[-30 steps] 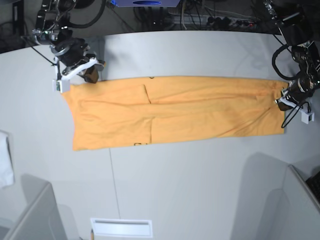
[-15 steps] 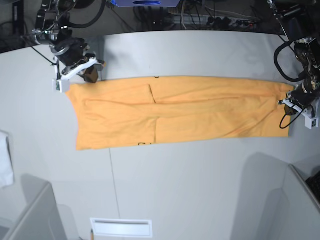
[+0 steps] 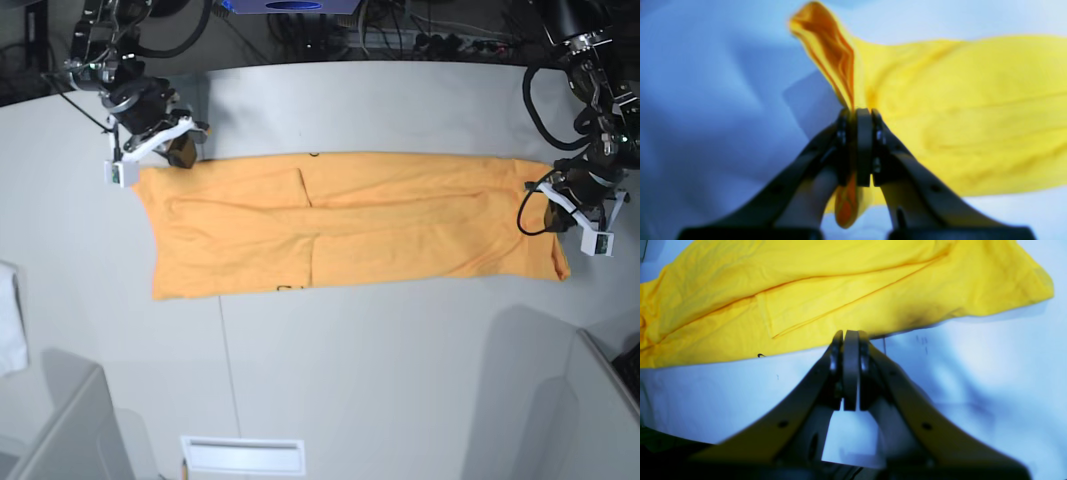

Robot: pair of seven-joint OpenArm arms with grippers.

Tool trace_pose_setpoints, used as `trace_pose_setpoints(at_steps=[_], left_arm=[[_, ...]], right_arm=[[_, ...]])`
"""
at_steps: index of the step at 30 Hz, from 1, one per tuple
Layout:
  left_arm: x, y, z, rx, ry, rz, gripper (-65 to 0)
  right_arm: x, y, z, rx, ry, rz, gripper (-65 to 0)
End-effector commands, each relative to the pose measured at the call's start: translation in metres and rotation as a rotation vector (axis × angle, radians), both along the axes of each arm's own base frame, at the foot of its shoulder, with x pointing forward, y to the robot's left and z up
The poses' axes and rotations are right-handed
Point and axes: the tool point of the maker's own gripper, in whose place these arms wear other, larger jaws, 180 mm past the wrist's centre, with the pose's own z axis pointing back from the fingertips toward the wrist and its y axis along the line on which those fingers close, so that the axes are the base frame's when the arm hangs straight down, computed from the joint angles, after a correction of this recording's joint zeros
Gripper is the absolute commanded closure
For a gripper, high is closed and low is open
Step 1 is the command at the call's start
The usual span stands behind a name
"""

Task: Fold the T-shirt properly
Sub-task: 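Lift the held end with the left gripper and fold it toward the strip middle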

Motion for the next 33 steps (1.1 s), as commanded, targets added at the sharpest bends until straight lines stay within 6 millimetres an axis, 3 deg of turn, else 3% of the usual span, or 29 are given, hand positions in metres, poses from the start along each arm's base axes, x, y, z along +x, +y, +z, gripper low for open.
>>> trace_pose_setpoints(at_steps=[1, 6, 13, 22, 28, 33], left_arm=[[0.009, -0.002, 0.020, 0.017, -0.061, -0.010, 0.0], [0.014, -0.056, 0.025, 0.011, -0.061, -0.154, 0.0], [0.017, -0.117, 0.006, -0.062, -0.007, -0.259, 0.0], [0.036, -0.170, 0.013, -0.176, -0.052, -0.302, 0.0], [0.037, -0.213, -0.005, -0.208, 0.010, -0.417, 0.0], [0.039, -0.231, -0.020, -0.218, 0.059, -0.463, 0.0]], right_arm=[[0.006, -0.001, 0.010, 0.002, -0.041, -0.001, 0.0], [0.006, -0.001, 0.010, 0.002, -0.041, -0.001, 0.0], [0.007, -0.004, 0.011, -0.005, -0.044, -0.004, 0.0], [0.017, -0.005, 0.016, -0.007, -0.072, -0.005, 0.0], [0.022, -0.004, 0.019, -0.001, -0.083, -0.014, 0.0], [0.022, -0.004, 0.019, 0.000, -0.082, -0.017, 0.0]])
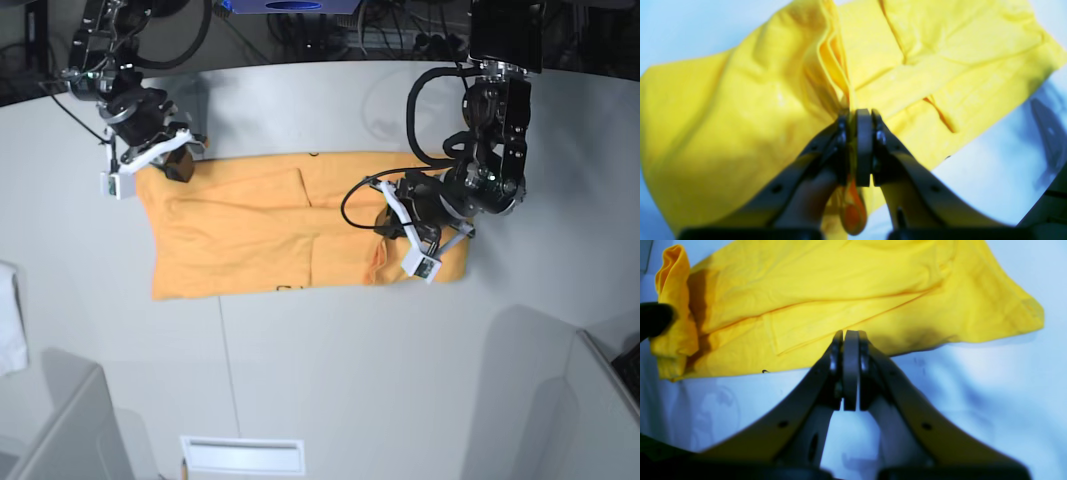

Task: Fold the T-shirt properly
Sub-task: 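Lift the held end with the left gripper and fold it toward the strip middle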

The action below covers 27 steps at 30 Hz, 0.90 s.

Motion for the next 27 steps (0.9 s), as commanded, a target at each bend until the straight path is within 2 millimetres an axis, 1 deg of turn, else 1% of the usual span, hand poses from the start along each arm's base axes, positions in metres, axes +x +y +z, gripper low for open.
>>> trace_pose_setpoints(at_steps=[1, 3, 9, 12, 18, 22, 27], left_arm=[[0.012, -0.005, 0.015, -0.031, -0.050, 0.001, 0.0], [0.015, -0.011, 0.015, -0.048, -0.049, 0.001, 0.0], [0.023, -0.030, 0.007, -0.099, -0.009, 0.009, 0.0], [0.022, -0.042, 0.001, -0.108, 0.013, -0.015, 0.0], [0.019, -0.060, 0.002, -0.118, 0.015, -0.056, 0.0], [0.019, -0.060, -0.009, -0.130, 0.067, -0.002, 0.0], [0.018, -0.064, -0.009, -0.139, 0.070, -0.004, 0.0]], right_arm=[[0.005, -0.002, 0.009, -0.001, -0.039, -0.007, 0.0], [0.006, -0.002, 0.009, -0.001, -0.040, -0.007, 0.0], [0.006, -0.002, 0.010, -0.001, -0.042, -0.007, 0.0], [0.009, -0.002, 0.011, -0.001, -0.049, -0.007, 0.0], [0.011, -0.002, 0.012, -0.001, -0.052, -0.007, 0.0], [0.011, -0.002, 0.013, -0.001, -0.054, -0.007, 0.0], [0.011, -0.002, 0.013, 0.000, -0.054, -0.006, 0.0]])
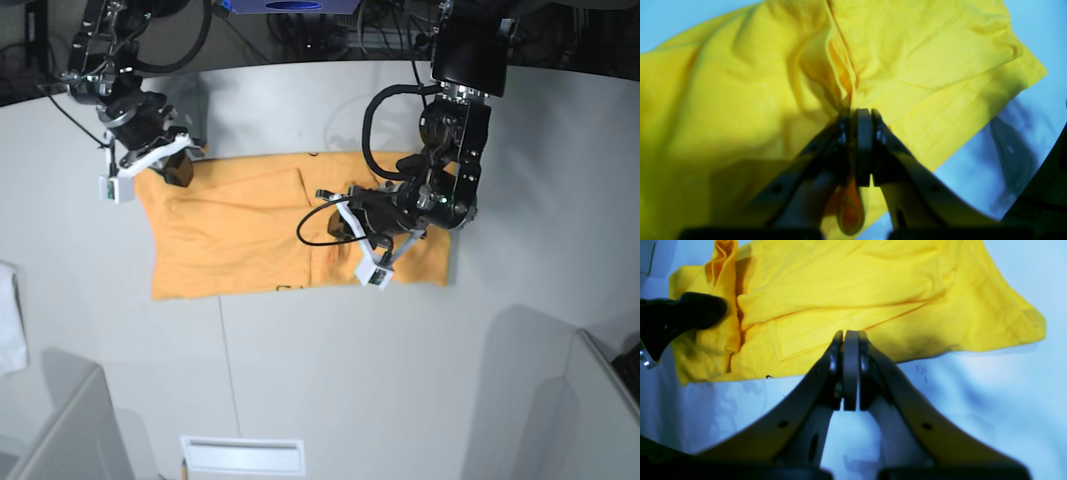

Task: Fold the T-shirt properly
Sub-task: 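Lift the held end with the left gripper and fold it toward the strip middle, then lay the folded end down, open the left gripper and withdraw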

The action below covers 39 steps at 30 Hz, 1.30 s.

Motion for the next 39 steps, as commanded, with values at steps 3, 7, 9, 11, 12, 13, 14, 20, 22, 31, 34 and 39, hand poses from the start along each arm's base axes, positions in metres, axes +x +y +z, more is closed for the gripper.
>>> trace_pose_setpoints(at_steps=[3, 7, 9, 11, 12, 13, 14, 20, 22, 31, 34, 39], left_arm=[[0.010, -0.006, 0.015, -0.035, -0.046, 0.002, 0.0], [0.010, -0.007, 0.015, -0.036, -0.045, 0.002, 0.0], [0.010, -0.007, 0.015, -0.036, -0.043, 0.002, 0.0], [0.010, -0.007, 0.015, -0.036, -0.043, 0.002, 0.0], [0.010, -0.006, 0.014, -0.035, -0.043, 0.002, 0.0], [0.010, -0.006, 0.014, -0.035, -0.043, 0.002, 0.0], [0.010, -0.006, 0.014, -0.035, -0.043, 0.002, 0.0], [0.010, -0.007, 0.015, -0.038, -0.044, 0.003, -14.0], [0.010, -0.008, 0.016, -0.042, -0.043, 0.003, -24.8], [-0.004, -0.048, 0.019, -0.092, -0.034, -0.071, -49.5], [-0.017, -0.075, 0.022, -0.097, -0.038, -0.155, -49.5], [-0.030, -0.106, 0.029, -0.132, -0.037, -0.222, -49.5]], right_arm=[[0.006, -0.001, 0.010, 0.001, -0.042, -0.001, 0.0], [0.006, -0.001, 0.010, 0.001, -0.042, -0.001, 0.0], [0.006, -0.001, 0.010, 0.001, -0.042, -0.001, 0.0], [0.006, -0.001, 0.010, 0.001, -0.042, -0.001, 0.0], [0.006, 0.000, 0.010, 0.002, -0.042, 0.000, 0.0], [0.006, 0.000, 0.010, 0.002, -0.042, 0.002, 0.0], [0.006, 0.000, 0.010, 0.002, -0.042, 0.002, 0.0], [0.006, 0.001, 0.010, 0.003, -0.042, 0.003, 0.0], [0.006, 0.001, 0.010, 0.003, -0.042, 0.003, 0.0], [0.006, 0.001, 0.010, 0.003, -0.042, 0.003, 0.0], [0.007, 0.000, 0.010, 0.002, -0.044, 0.000, 0.0], [0.010, -0.003, 0.012, -0.004, -0.053, -0.002, 0.0]])
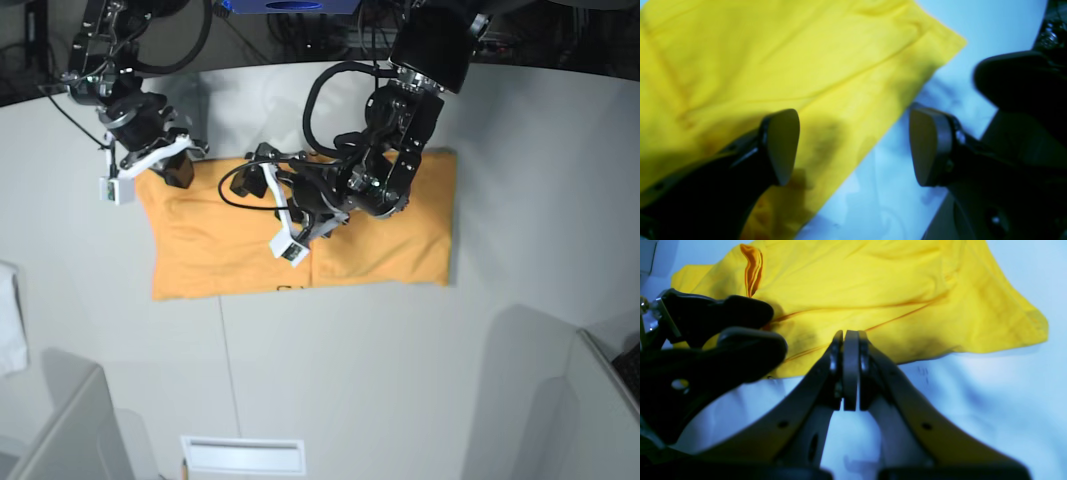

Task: Fold the T-shirt properly
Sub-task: 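Lay the folded end down, open the left gripper and withdraw, then grasp the other strip end with the right gripper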

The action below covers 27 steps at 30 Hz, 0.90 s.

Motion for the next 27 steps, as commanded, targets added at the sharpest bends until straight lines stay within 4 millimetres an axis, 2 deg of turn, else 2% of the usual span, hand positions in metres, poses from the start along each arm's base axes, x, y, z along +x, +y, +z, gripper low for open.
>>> trace_pose_setpoints(at_steps=[1, 4, 6, 8, 9, 11, 12, 16, 19, 22, 25, 27], left_arm=[[0.011, -0.005, 0.017, -0.038, -0.046, 0.008, -49.5], [0.016, -0.002, 0.029, -0.055, -0.079, 0.028, -49.2], [0.025, 0.011, 0.045, -0.070, -0.125, 0.072, -44.6], [0.030, 0.045, 0.042, -0.046, -0.133, 0.151, -33.7], [0.032, 0.065, 0.038, -0.028, -0.130, 0.196, -25.7], [0.035, 0.107, 0.032, 0.005, -0.125, 0.302, -5.6], [0.038, 0.129, 0.032, 0.017, -0.131, 0.359, 0.0], [0.048, 0.198, 0.039, 0.069, -0.165, 0.527, 0.0], [0.050, 0.225, 0.032, 0.093, -0.149, 0.595, 0.0], [0.047, 0.236, 0.016, 0.117, -0.101, 0.606, 0.0], [0.041, 0.238, 0.001, 0.123, -0.062, 0.614, 0.0], [0.039, 0.240, -0.006, 0.114, -0.062, 0.633, 0.0]], right_arm=[[0.009, -0.006, 0.012, -0.005, -0.051, -0.012, 0.0], [0.016, -0.023, 0.018, -0.022, -0.076, -0.058, 0.0], [0.020, -0.033, 0.023, -0.033, -0.091, -0.085, 0.0], [0.024, -0.037, 0.026, -0.039, -0.103, -0.092, 0.0], [0.024, -0.038, 0.026, -0.041, -0.104, -0.093, 0.0], [0.026, -0.038, 0.028, -0.042, -0.110, -0.091, 0.0], [0.027, -0.038, 0.029, -0.042, -0.114, -0.091, 0.0], [0.032, -0.035, 0.030, -0.032, -0.123, -0.087, 0.0], [0.036, -0.038, 0.025, -0.024, -0.113, -0.095, 0.0], [0.047, -0.037, 0.024, 0.044, -0.108, -0.085, 0.0], [0.060, -0.036, 0.019, 0.143, -0.065, -0.050, 0.0], [0.067, -0.042, 0.013, 0.206, -0.036, -0.055, 0.0]])
